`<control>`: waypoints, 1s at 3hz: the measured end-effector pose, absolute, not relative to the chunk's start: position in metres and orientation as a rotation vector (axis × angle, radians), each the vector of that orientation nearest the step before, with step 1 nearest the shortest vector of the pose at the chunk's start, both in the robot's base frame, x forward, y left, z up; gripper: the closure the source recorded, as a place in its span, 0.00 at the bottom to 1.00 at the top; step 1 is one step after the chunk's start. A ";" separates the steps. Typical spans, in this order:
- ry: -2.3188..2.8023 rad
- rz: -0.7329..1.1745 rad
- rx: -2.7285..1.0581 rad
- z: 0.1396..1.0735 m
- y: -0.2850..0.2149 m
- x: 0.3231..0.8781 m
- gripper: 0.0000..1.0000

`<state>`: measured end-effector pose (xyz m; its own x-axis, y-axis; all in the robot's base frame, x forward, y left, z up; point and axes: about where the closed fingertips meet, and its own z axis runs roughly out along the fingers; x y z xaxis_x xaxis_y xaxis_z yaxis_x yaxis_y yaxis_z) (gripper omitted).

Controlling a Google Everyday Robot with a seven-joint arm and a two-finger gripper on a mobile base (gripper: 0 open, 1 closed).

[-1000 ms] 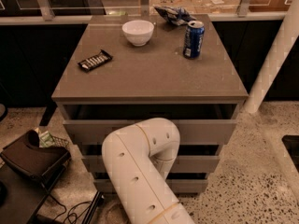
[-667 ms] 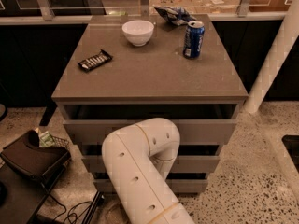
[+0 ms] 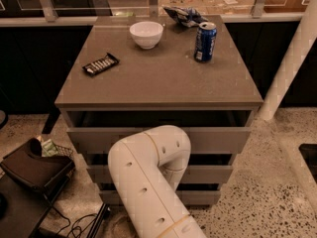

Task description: Open bottom drawer

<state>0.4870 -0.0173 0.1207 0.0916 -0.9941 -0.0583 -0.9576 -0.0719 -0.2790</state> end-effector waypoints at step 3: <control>1.953 -0.215 -2.124 0.121 -0.017 0.487 0.84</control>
Offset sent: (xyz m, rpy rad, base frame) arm -0.0774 0.0037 0.1578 -0.1255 -0.4985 -0.0117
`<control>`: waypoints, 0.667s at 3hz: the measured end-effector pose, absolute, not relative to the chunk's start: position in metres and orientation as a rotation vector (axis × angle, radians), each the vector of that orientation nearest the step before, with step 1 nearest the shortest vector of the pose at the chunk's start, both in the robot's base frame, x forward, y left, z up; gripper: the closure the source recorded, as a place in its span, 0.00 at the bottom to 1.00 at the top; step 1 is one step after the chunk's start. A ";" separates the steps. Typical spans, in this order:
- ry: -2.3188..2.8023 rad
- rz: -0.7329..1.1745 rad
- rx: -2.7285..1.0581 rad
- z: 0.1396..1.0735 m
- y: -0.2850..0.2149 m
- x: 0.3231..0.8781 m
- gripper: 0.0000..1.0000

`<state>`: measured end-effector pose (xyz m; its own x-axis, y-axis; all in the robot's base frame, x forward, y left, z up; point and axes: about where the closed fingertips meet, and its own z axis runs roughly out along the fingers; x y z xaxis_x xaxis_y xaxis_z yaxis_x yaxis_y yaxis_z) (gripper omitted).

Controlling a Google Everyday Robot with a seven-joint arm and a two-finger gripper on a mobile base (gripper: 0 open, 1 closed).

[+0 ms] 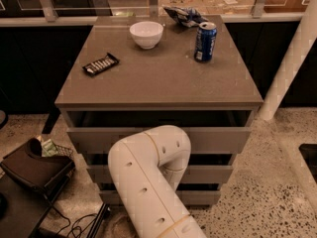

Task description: Open bottom drawer

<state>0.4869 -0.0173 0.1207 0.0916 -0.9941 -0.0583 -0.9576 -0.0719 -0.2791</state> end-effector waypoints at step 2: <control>1.953 -0.215 -2.124 0.121 -0.017 0.487 0.36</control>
Offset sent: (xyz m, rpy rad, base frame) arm 0.0000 0.0000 0.0000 0.0000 0.0000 0.0000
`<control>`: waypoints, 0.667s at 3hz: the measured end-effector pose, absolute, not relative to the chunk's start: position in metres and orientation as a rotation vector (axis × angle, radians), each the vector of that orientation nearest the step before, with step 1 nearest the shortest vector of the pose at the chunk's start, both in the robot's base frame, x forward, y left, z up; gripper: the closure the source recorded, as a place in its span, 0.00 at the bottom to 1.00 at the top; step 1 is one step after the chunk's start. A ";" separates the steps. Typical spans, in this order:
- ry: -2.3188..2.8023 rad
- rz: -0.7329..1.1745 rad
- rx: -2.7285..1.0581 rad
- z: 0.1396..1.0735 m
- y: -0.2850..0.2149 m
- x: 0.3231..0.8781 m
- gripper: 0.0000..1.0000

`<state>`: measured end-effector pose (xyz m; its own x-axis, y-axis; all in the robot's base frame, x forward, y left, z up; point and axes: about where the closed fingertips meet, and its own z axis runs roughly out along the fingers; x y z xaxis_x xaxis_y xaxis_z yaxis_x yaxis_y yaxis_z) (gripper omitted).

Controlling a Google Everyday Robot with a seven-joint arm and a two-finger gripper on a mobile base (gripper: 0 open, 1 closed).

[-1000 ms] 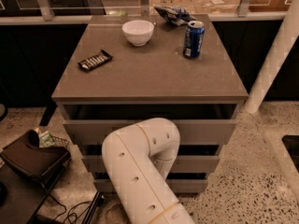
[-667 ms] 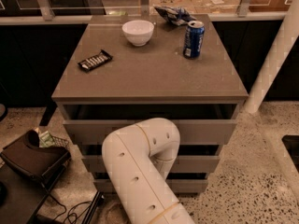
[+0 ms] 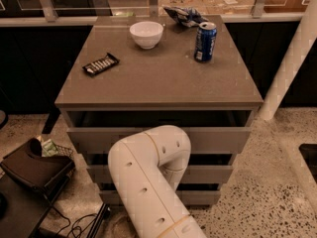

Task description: Open bottom drawer

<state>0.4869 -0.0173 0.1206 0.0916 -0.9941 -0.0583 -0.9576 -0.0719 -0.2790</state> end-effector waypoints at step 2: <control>1.953 -0.215 -2.124 0.121 -0.017 0.487 0.00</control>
Offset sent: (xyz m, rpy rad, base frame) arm 0.0000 0.0000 0.0000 0.0000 0.0000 0.0000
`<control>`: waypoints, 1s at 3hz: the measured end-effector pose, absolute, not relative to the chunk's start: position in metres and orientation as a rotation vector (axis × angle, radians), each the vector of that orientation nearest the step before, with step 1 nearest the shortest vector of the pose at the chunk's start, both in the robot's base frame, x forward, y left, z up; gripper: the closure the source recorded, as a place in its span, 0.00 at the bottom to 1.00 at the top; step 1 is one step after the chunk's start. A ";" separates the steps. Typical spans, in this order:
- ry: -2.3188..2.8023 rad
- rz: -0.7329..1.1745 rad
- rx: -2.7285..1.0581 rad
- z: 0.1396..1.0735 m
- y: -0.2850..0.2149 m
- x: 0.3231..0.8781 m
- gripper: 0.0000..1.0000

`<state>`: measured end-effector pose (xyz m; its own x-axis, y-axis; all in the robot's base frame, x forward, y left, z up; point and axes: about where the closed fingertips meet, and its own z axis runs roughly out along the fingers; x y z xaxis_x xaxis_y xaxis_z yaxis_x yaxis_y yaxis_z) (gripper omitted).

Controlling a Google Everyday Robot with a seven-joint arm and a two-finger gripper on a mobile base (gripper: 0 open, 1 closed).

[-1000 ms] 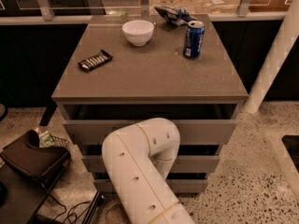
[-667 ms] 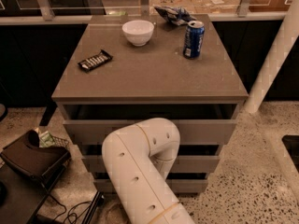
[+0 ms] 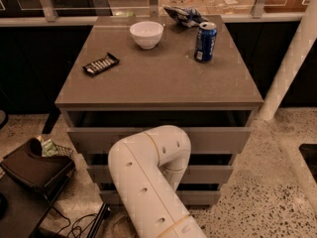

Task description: Open bottom drawer

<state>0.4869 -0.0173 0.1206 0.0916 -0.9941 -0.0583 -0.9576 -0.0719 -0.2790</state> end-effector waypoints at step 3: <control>1.901 -0.193 -2.128 0.132 -0.014 0.486 0.00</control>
Offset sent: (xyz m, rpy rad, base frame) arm -0.0007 0.0079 -0.0048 0.0297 0.0147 0.0326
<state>0.4859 -0.0137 0.1315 0.1247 -0.9884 -0.0866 -0.9509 -0.0942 -0.2949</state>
